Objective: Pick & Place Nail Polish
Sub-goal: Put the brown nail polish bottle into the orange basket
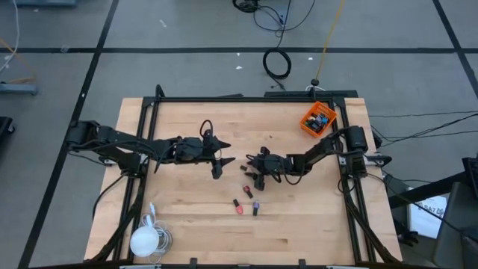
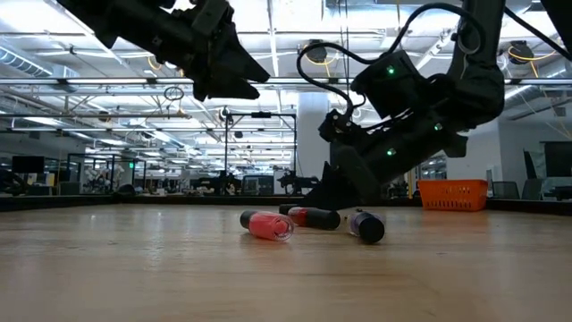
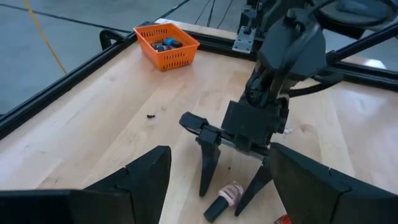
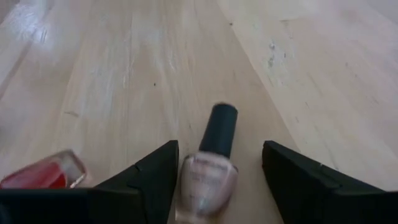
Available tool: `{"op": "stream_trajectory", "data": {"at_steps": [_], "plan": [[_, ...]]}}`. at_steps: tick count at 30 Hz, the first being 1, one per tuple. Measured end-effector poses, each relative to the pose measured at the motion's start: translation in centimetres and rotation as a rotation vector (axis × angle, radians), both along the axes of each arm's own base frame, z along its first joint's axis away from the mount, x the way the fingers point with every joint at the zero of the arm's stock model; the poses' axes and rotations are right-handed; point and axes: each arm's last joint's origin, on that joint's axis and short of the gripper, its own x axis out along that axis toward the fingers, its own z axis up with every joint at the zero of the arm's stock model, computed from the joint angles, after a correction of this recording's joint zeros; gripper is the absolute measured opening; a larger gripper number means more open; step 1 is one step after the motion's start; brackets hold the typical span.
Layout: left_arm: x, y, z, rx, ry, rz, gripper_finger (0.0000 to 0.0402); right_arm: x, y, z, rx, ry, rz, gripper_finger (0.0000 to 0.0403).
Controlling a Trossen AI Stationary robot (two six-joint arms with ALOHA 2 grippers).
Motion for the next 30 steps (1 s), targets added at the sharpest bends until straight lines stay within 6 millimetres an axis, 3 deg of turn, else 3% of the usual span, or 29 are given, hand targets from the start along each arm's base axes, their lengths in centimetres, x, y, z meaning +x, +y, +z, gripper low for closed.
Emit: {"op": "stream_trajectory", "data": {"at_steps": [12,18,26,30], "plan": [[1.4,0.0,-3.0,-0.018,0.091,0.009,0.0267,-0.4,0.0,-0.7,-0.005,0.094,0.001,0.0183],[1.5,-0.1,-3.0,-0.018,0.077,0.008,0.0267,-0.5,0.0,-0.4,-0.017,0.095,0.014,0.0166],[1.5,-0.1,-2.8,-0.019,0.059,0.008,0.0267,-0.5,0.0,-0.4,-0.038,0.100,0.034,0.0114],[1.5,-0.1,-2.8,-0.019,0.059,0.008,0.0267,-0.5,0.0,-0.4,-0.045,0.101,0.040,0.0113]]}}
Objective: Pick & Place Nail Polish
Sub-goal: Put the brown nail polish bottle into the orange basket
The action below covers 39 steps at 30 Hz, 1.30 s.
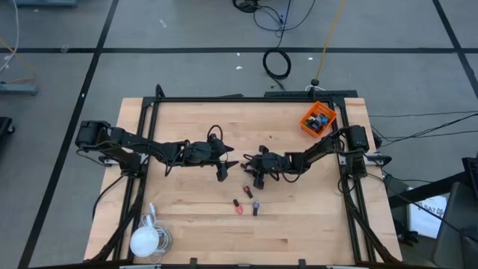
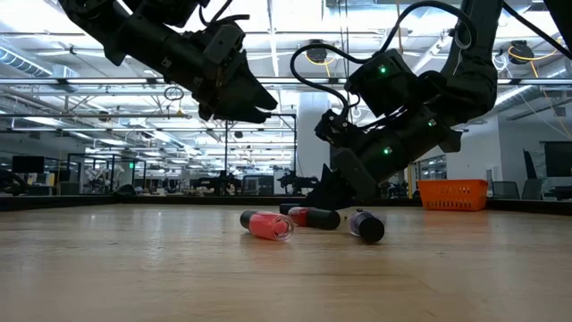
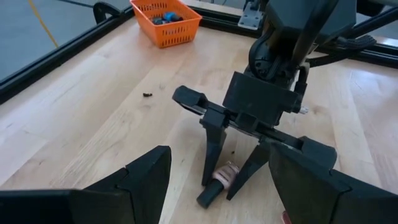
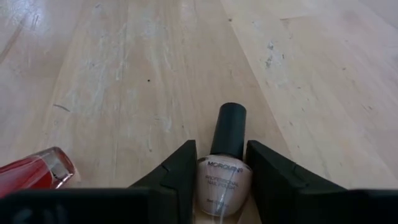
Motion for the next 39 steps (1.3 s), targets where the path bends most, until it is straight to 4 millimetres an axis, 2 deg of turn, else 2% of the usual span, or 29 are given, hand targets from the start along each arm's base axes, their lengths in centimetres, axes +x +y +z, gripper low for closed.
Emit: {"op": "stream_trajectory", "data": {"at_steps": [4,9,12,20,23,27,33,39], "plan": [[0.0,0.0,0.0,-0.015,-0.005,0.007,0.0267,0.0,0.0,0.0,-0.018,0.003,0.015,0.0115],[0.0,0.0,0.0,-0.090,-0.024,0.040,0.0267,-0.2,0.1,1.6,-0.058,-0.019,0.053,0.0113],[0.0,0.0,0.0,-0.183,-0.047,0.082,0.0267,-0.3,0.4,3.2,-0.104,-0.040,0.075,0.0113],[0.2,0.0,0.3,-0.381,-0.119,0.142,0.0267,-1.3,2.0,8.2,-0.382,-0.108,0.002,0.0113],[0.2,0.0,0.5,-0.443,-0.155,0.160,0.0267,-1.6,2.8,10.0,-0.433,-0.187,-0.009,0.0113],[0.3,0.0,0.7,-0.483,-0.177,0.174,0.0267,-1.6,3.8,11.5,-0.471,-0.279,0.028,0.0113],[0.4,0.0,0.8,-0.520,-0.202,0.185,0.0267,-1.5,4.2,12.0,-0.501,-0.320,0.045,0.0113],[1.3,-0.7,0.6,-0.536,-0.271,0.106,0.0267,-1.5,4.2,12.0,-0.500,-0.319,0.044,0.0113]]}}
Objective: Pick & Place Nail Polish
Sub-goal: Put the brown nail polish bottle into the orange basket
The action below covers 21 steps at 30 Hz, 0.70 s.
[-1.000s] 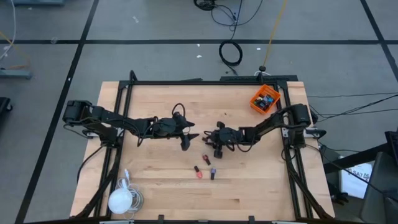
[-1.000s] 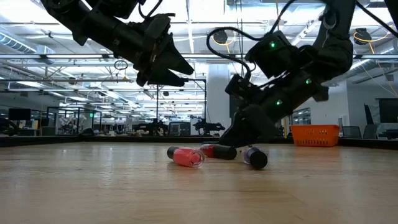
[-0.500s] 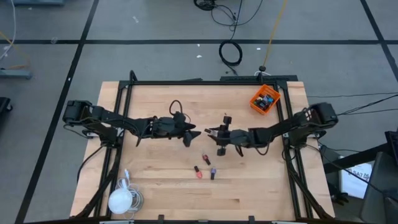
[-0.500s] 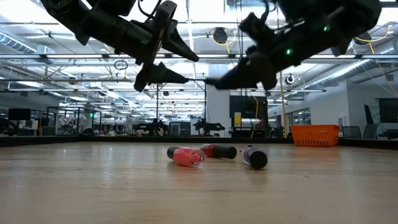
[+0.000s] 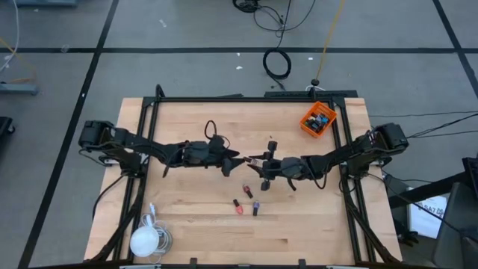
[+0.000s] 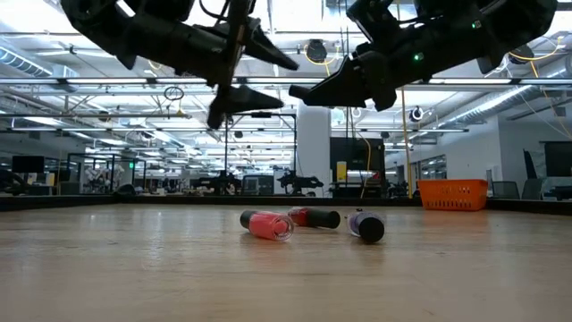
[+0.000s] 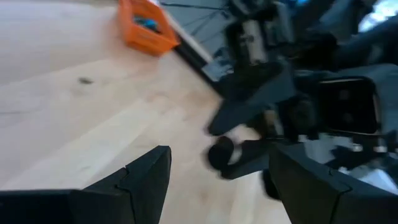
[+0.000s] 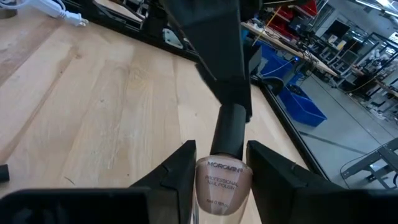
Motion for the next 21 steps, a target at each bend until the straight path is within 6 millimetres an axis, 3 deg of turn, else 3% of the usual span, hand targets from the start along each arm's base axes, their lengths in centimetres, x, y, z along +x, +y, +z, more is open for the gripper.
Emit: {"op": "stream_trajectory", "data": {"at_steps": [8,15,21], "plan": [[3.6,-0.3,-2.4,-0.022,-0.008,-0.047,0.0267,-0.1,0.0,-0.2,0.006,0.013,-0.003,0.0113],[7.3,-0.5,-2.6,-0.027,-0.033,-0.120,0.0267,-0.2,0.0,-0.5,0.004,0.044,0.002,0.0113],[7.9,0.3,-2.8,-0.069,-0.018,-0.162,0.0266,-0.3,0.6,-0.6,-0.026,0.061,-0.002,0.0113]]}}
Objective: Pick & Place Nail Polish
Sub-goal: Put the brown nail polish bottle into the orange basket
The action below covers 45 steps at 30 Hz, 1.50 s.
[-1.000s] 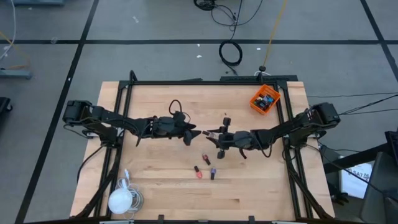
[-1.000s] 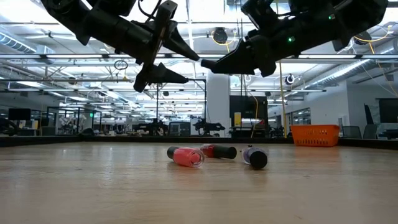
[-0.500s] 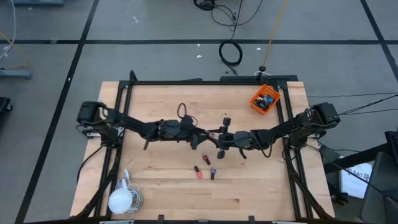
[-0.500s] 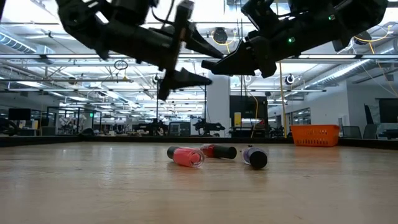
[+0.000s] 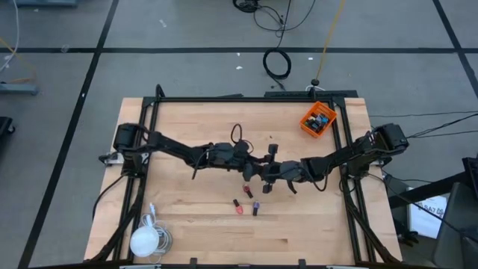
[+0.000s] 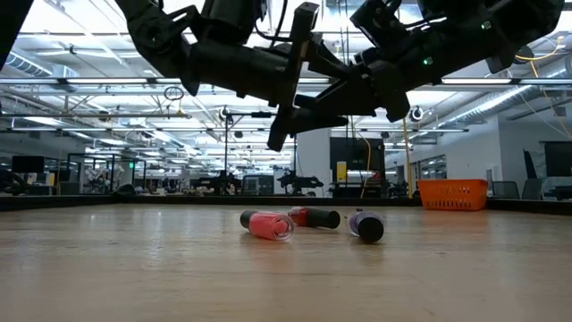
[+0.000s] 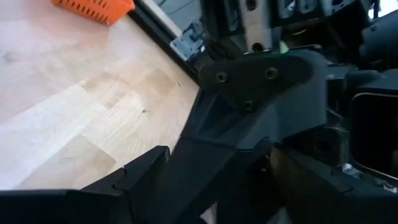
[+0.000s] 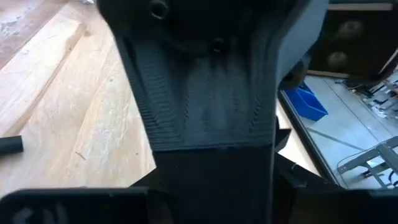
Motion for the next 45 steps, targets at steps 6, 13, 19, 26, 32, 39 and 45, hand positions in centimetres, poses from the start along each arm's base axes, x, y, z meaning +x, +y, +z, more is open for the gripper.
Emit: {"op": "stream_trajectory", "data": {"at_steps": [6,13,19,26,32,39,45], "plan": [[-0.1,0.7,-0.1,-0.074,0.016,-0.098,0.0266,0.0,0.1,0.0,-0.001,0.006,0.005,0.0113],[-0.1,0.7,-0.2,-0.094,0.025,-0.136,0.0237,0.0,0.1,-0.1,-0.003,0.014,0.007,0.0113],[-0.2,1.0,-0.3,-0.098,0.040,-0.133,0.0143,0.0,0.1,-0.1,-0.002,0.018,0.003,0.0113],[-0.2,1.6,-0.3,-0.100,0.043,-0.164,0.0077,-0.2,0.5,-0.1,-0.021,0.020,-0.024,0.0113],[-0.4,2.3,-0.2,0.013,0.023,-0.254,0.0054,-0.3,1.1,-0.1,0.001,0.016,-0.013,0.0147],[-1.0,3.0,0.8,0.150,0.022,-0.274,0.0053,-0.6,1.8,0.3,0.061,-0.020,-0.021,0.0175],[-2.0,2.5,2.3,0.356,0.092,-0.209,0.0053,-1.7,1.7,1.7,0.157,-0.031,-0.030,0.0169]]}}
